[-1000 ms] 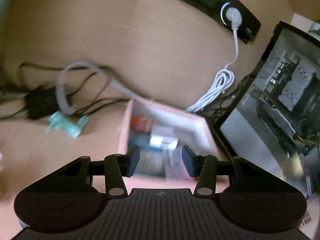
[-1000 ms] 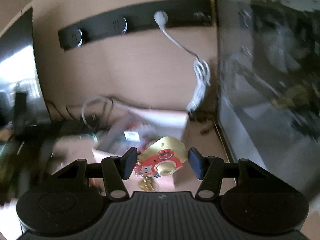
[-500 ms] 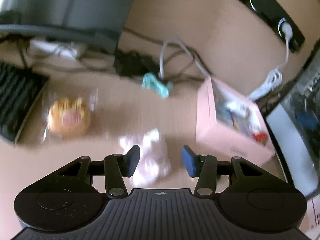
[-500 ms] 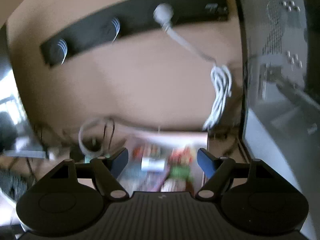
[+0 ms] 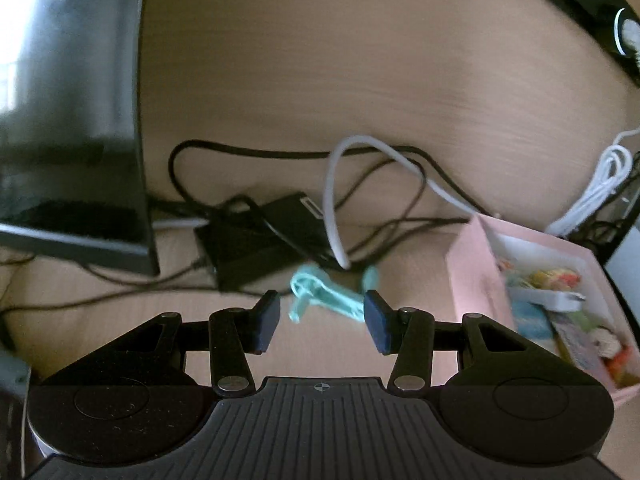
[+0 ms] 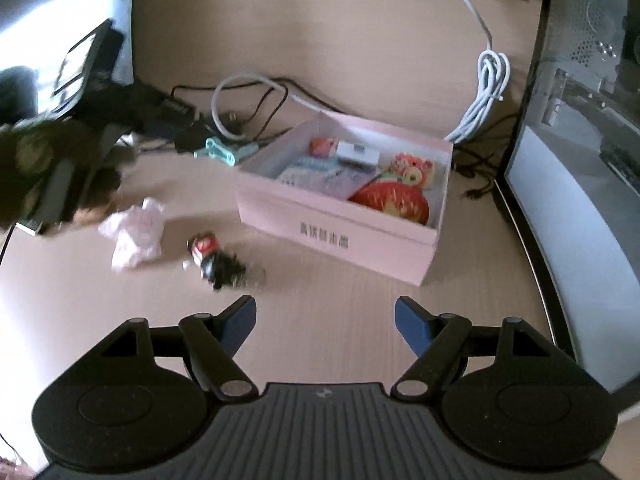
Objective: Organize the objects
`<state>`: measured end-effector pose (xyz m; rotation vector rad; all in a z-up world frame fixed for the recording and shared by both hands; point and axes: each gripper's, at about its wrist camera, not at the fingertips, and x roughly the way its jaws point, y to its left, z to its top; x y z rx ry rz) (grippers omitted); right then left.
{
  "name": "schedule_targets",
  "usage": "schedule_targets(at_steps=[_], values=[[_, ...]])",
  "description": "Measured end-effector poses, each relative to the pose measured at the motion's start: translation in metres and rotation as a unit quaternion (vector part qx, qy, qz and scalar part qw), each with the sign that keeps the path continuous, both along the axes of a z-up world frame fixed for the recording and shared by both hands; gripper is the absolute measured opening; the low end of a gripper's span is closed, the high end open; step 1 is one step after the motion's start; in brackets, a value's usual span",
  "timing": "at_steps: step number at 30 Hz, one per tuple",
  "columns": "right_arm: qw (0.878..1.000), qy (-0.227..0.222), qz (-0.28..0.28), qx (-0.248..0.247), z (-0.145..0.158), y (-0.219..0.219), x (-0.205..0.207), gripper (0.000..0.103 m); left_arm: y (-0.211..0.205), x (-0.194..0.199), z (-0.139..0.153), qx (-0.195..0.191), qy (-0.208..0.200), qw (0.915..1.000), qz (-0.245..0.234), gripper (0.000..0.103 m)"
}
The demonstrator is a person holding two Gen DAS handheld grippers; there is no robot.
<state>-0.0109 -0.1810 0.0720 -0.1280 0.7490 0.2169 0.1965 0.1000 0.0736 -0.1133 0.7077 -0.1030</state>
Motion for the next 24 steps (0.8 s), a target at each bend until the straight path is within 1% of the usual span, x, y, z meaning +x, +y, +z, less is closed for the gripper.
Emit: schedule_targets(at_steps=[2,4,6,8,10,11,12,13,15,18,21,24], values=[[1.000,0.000,-0.002,-0.008,-0.003,-0.002,-0.007,0.079,0.003,0.005,-0.005,0.008,-0.009,0.9999,-0.005,0.049],[1.000,0.006,-0.007,-0.009,-0.006,-0.004,-0.008,0.080,0.006,0.012,-0.011,0.008,-0.008,0.9999,-0.006,0.049],[1.000,0.020,-0.013,-0.004,-0.012,-0.007,-0.007,0.080,0.008,0.022,-0.016,-0.004,0.000,1.0000,0.002,0.049],[0.999,0.031,-0.018,-0.003,-0.017,-0.009,-0.002,0.080,0.008,0.035,-0.020,-0.024,0.009,0.9995,0.018,0.049],[0.999,0.038,-0.021,-0.002,-0.021,-0.008,0.000,0.080,0.005,0.045,-0.023,-0.036,0.020,0.9987,0.031,0.053],[0.999,0.040,-0.020,-0.001,-0.022,-0.008,0.001,0.080,0.002,0.050,-0.025,-0.035,0.032,0.9983,0.035,0.053],[0.999,0.041,-0.019,-0.001,-0.023,-0.007,0.001,0.080,-0.002,0.053,-0.028,-0.028,0.041,0.9980,0.039,0.051],[0.999,0.043,-0.019,-0.001,-0.024,-0.006,0.002,0.080,-0.007,0.054,-0.031,-0.015,0.049,0.9976,0.047,0.053],[0.999,0.046,-0.021,-0.001,-0.026,-0.006,0.003,0.080,-0.011,0.054,-0.034,-0.016,0.049,0.9972,0.054,0.053],[0.998,0.049,-0.028,0.001,-0.027,-0.007,0.006,0.080,-0.016,0.059,-0.038,-0.008,0.069,0.9960,0.056,0.051],[0.998,0.050,-0.031,-0.001,-0.027,-0.006,0.006,0.080,-0.022,0.055,-0.040,0.011,0.078,0.9958,0.046,0.051],[0.998,0.047,-0.029,-0.001,-0.026,-0.005,0.006,0.080,-0.023,0.043,-0.040,0.016,0.082,0.9960,0.032,0.050]])
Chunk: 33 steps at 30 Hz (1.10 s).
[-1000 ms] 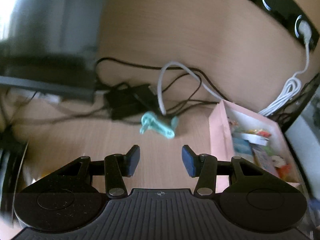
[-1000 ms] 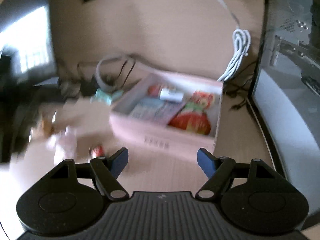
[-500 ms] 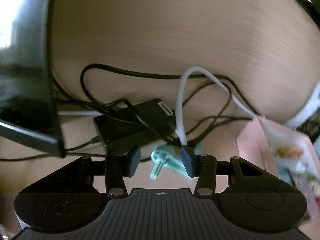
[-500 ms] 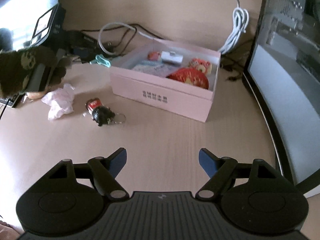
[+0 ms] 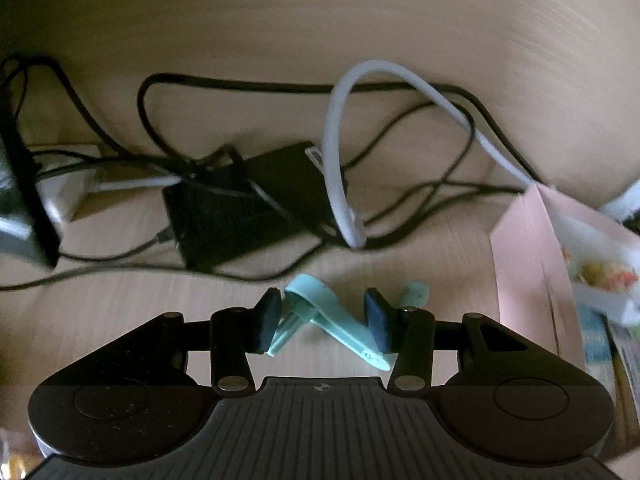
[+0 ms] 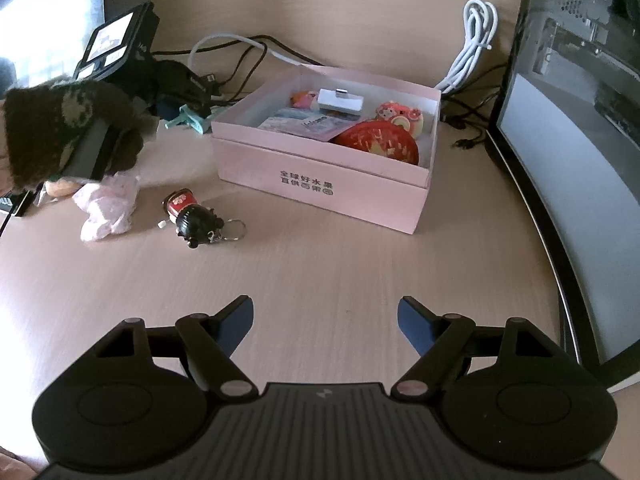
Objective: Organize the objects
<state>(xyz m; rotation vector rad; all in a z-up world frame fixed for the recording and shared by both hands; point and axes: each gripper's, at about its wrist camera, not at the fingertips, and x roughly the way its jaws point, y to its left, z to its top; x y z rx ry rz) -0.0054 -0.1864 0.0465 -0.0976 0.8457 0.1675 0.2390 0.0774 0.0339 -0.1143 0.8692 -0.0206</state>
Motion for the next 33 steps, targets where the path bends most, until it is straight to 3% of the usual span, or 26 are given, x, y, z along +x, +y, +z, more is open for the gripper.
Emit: schedule_targets(at_steps=[14,18,20,26,28,31,33], values=[[0.999,-0.020,0.038,-0.001,-0.002,0.021,-0.010,0.083,0.013,-0.132,0.008,0.004,0.024,0.9977,-0.064,0.050],[0.999,-0.013,0.038,0.002,-0.009,0.026,-0.003,0.084,0.013,-0.167,0.009,-0.019,0.029,0.9952,-0.091,0.048],[0.999,-0.012,0.042,0.005,-0.010,0.029,0.000,0.084,0.019,-0.179,0.012,-0.053,0.035,0.9933,-0.097,0.042],[0.996,-0.032,0.078,-0.009,-0.010,0.053,0.015,0.084,0.070,-0.213,0.055,-0.104,-0.050,0.9931,-0.017,0.041],[0.995,-0.035,0.088,-0.009,-0.010,0.061,0.017,0.084,0.090,-0.224,0.070,-0.105,-0.076,0.9915,0.004,0.041],[0.994,-0.035,0.108,-0.005,-0.011,0.074,0.019,0.084,0.108,-0.243,0.082,-0.092,-0.086,0.9920,0.004,0.041],[0.992,-0.033,0.120,-0.003,-0.011,0.082,0.020,0.084,0.109,-0.258,0.082,-0.100,-0.072,0.9921,-0.021,0.041]])
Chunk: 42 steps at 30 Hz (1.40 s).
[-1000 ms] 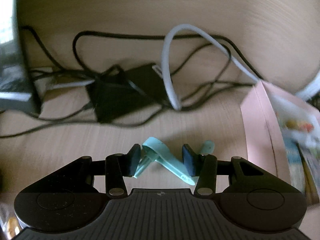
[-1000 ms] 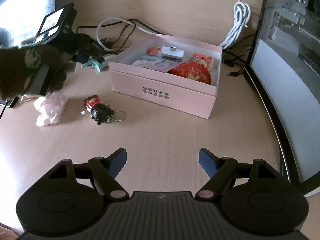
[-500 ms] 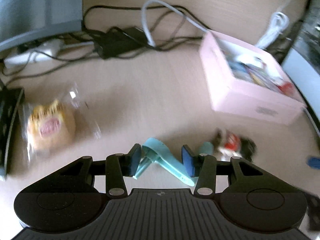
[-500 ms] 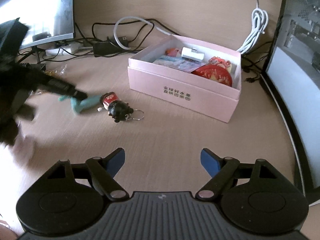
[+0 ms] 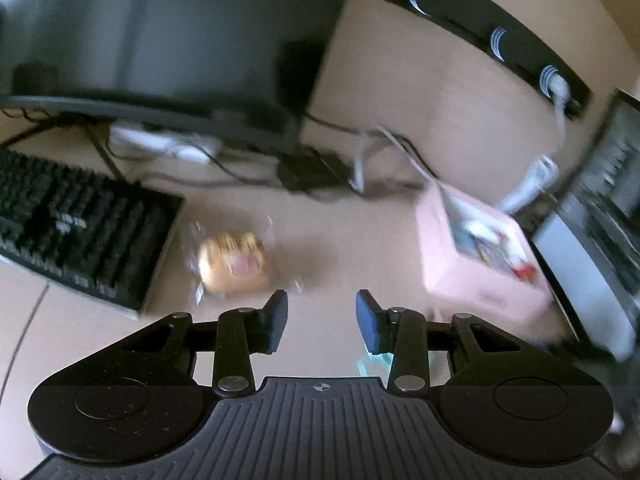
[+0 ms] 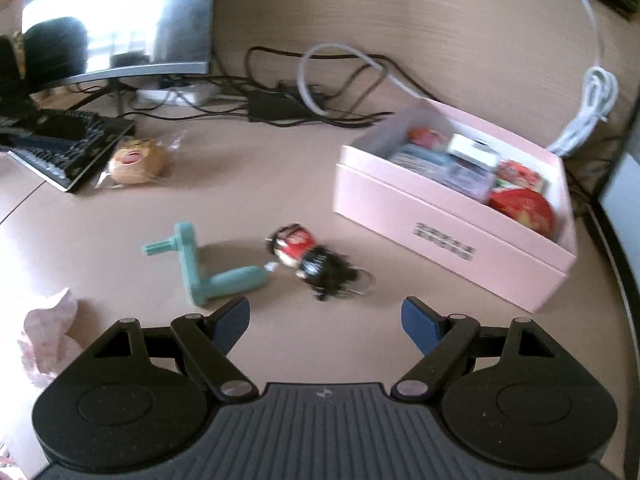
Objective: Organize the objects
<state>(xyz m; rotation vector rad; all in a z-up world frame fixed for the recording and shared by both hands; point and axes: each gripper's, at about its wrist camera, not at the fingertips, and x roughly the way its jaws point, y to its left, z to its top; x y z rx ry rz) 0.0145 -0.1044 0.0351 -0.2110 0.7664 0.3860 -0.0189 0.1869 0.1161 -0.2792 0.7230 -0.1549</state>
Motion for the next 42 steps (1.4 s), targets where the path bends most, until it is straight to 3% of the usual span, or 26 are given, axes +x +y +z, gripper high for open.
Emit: schedule_targets(at_steps=[2,6,12,22,23,26,29,34,38,42], values=[[1.000,0.000,0.007,-0.002,-0.001,0.008,0.000,0.084,-0.008,-0.018,-0.004,0.002,0.015,0.9992,-0.037,0.041],[1.000,-0.003,0.018,-0.008,0.000,0.014,-0.002,0.084,-0.036,-0.046,-0.019,0.042,0.050,0.9936,-0.092,0.042],[1.000,-0.001,0.018,-0.018,0.000,0.012,-0.001,0.084,-0.055,-0.054,-0.050,0.109,0.092,0.9875,-0.066,0.042],[0.998,0.020,0.054,0.010,0.001,0.031,-0.001,0.084,-0.055,-0.036,-0.071,0.077,0.115,0.9899,-0.031,0.046],[0.998,0.022,0.059,0.014,0.000,0.036,-0.001,0.084,-0.056,-0.035,-0.071,0.080,0.112,0.9899,-0.032,0.044],[0.997,0.025,0.067,0.020,-0.002,0.047,-0.002,0.084,-0.054,-0.036,-0.071,0.082,0.110,0.9903,-0.023,0.023],[0.997,0.026,0.063,0.021,-0.003,0.050,-0.002,0.084,-0.044,-0.039,-0.069,0.055,0.110,0.9924,-0.014,0.020],[0.999,0.015,0.048,0.012,0.000,0.044,-0.002,0.084,-0.034,-0.042,-0.057,0.029,0.083,0.9959,-0.019,0.019],[0.999,0.009,0.032,0.003,0.002,0.034,-0.003,0.084,-0.037,-0.034,-0.041,0.006,0.037,0.9987,-0.033,0.028],[1.000,0.001,0.017,-0.003,0.004,0.021,-0.011,0.084,-0.055,-0.011,-0.040,-0.013,0.038,0.9982,-0.045,0.030]])
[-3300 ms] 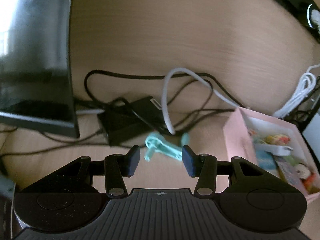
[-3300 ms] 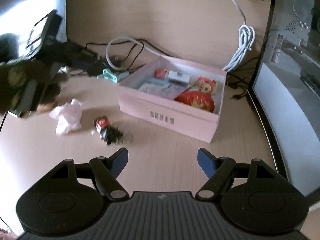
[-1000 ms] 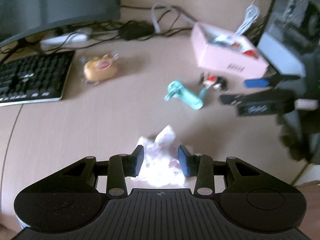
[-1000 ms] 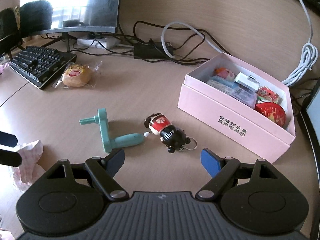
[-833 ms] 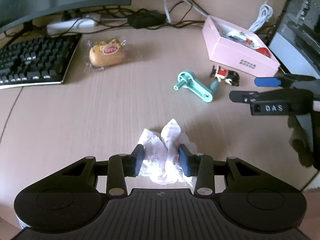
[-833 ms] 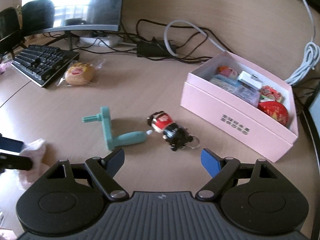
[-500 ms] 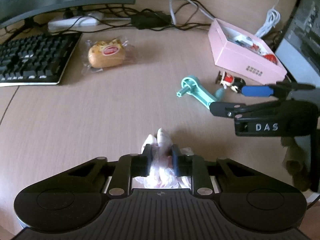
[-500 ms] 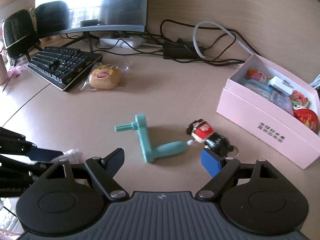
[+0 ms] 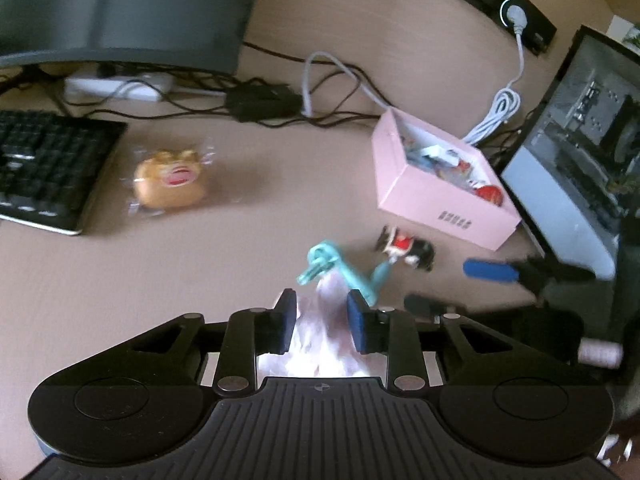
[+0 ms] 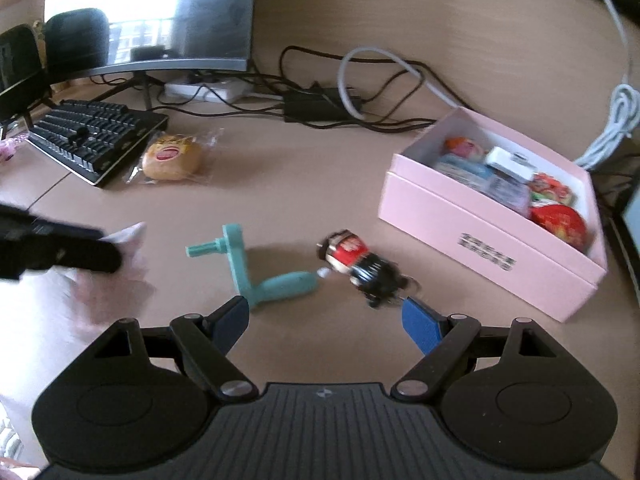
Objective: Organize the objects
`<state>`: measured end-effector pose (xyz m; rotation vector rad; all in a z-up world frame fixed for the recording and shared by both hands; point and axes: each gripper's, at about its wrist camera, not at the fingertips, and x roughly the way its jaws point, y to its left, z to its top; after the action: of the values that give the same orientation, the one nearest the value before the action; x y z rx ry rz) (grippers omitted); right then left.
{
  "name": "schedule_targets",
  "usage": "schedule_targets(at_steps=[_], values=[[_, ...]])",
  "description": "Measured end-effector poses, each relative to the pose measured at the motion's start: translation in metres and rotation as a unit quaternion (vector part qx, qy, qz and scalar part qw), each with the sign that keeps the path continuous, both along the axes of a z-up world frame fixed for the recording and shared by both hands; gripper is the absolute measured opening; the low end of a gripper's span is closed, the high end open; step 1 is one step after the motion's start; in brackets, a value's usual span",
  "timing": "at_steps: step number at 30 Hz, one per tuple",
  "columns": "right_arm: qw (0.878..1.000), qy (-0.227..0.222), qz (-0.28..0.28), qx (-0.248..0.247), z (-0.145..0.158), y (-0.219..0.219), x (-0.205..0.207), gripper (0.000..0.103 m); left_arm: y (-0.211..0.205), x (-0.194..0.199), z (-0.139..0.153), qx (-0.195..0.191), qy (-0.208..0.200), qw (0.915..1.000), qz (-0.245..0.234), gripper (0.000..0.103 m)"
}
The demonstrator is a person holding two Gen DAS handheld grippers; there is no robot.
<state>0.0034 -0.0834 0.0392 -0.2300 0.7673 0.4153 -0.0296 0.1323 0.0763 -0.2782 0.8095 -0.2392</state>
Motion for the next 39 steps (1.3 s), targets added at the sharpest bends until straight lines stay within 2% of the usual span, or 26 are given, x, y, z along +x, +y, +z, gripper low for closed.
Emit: schedule_targets(at_steps=[4,5,13,17,19,22,28,36,39], values=[[1.000,-0.006,-0.023,-0.005,0.001,-0.019,-0.008,0.085,-0.011,0.025,-0.008,-0.085,0.025,0.9958,0.019,0.030],[1.000,-0.005,-0.031,-0.004,0.001,-0.024,-0.010,0.085,-0.014,0.032,-0.011,-0.094,0.037,0.9945,0.027,0.030],[0.996,0.006,-0.085,0.006,-0.003,-0.063,-0.018,0.085,-0.045,0.081,-0.036,-0.017,0.101,0.9934,0.052,0.030],[0.996,-0.001,-0.094,0.006,-0.003,-0.071,-0.022,0.085,-0.064,0.097,-0.041,0.044,0.081,0.9940,0.059,0.027],[0.995,-0.004,-0.095,0.005,-0.003,-0.073,-0.023,0.085,-0.074,0.099,-0.042,0.075,0.071,0.9934,0.051,0.018],[0.995,-0.004,-0.098,0.007,-0.004,-0.077,-0.022,0.085,-0.079,0.097,-0.043,0.097,0.054,0.9929,0.042,0.016],[0.996,0.004,-0.093,0.011,-0.008,-0.076,-0.010,0.085,-0.065,0.090,-0.033,0.064,0.049,0.9962,0.034,0.014],[1.000,-0.018,-0.026,0.000,-0.010,-0.042,0.018,0.085,-0.038,0.057,0.013,0.019,0.006,0.9995,0.024,0.014],[1.000,-0.023,-0.002,0.001,-0.015,-0.025,0.034,0.085,-0.029,0.040,0.028,0.013,-0.002,0.9998,0.015,0.014]])
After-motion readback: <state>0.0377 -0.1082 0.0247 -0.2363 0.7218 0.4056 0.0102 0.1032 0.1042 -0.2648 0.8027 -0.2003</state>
